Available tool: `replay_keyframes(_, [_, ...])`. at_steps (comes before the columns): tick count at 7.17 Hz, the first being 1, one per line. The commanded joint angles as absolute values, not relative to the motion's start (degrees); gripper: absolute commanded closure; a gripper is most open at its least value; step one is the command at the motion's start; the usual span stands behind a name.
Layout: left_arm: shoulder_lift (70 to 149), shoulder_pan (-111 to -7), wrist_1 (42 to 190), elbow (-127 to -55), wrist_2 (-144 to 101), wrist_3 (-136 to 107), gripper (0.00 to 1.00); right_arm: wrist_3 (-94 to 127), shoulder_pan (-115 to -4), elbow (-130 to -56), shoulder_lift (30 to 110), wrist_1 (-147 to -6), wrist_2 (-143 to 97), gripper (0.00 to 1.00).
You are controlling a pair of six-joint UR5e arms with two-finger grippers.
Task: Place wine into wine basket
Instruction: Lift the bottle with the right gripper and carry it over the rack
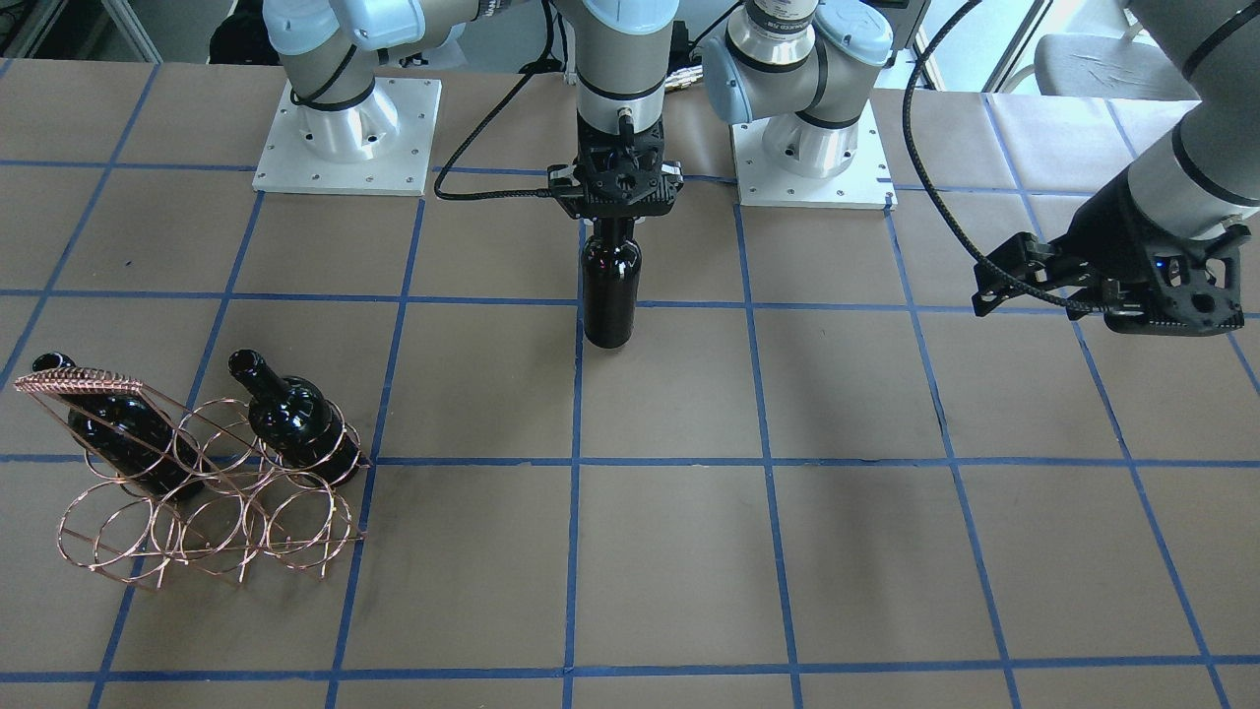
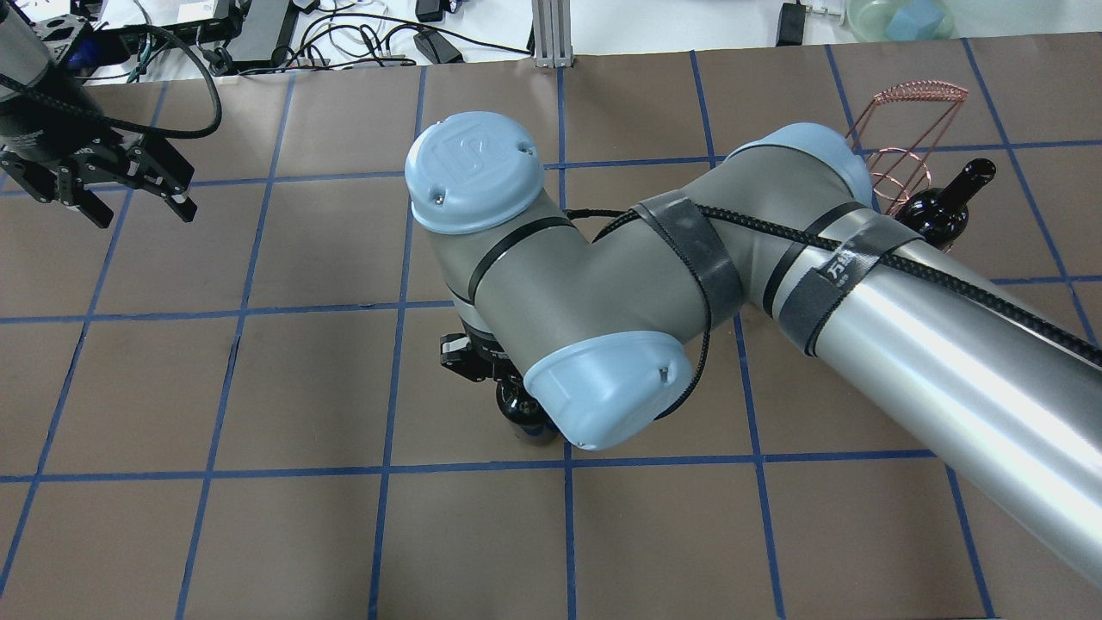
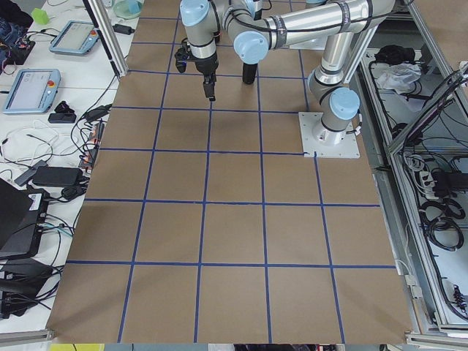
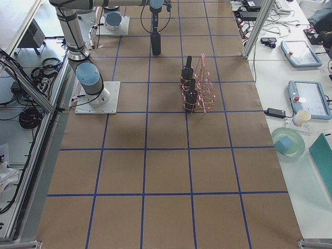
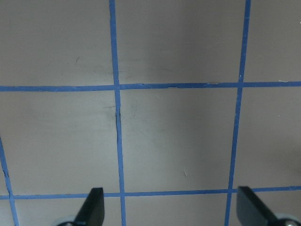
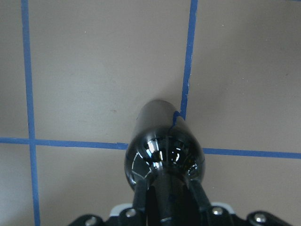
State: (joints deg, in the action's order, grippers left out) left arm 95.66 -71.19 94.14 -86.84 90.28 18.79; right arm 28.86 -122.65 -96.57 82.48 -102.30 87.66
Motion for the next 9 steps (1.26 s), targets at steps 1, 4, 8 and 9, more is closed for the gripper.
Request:
replay_keyframes(1, [95.8,-71.2,94.1,-86.8,90.3,19.0,0.0,29.0,-119.0,-93.7,85.0,-99.1,87.9,1.0])
replay_keyframes(4, [95.5,-72.1,94.0,-86.8,89.5,17.9,0.0,19.2,-105.0,-84.4,92.1,-80.1,88.3,1.0])
replay_keyframes(8, [92.6,-81.8,93.5,-86.7,89.4,8.2,0.0,-13.9,-78.3,-78.6,94.3,-72.1,93.9,1.0])
replay_keyframes(9, [91.6,-84.3,93.6,-86.7,89.5,5.4,0.0,-19.5,-72.2,-78.2,94.0,-71.9,93.1,1.0])
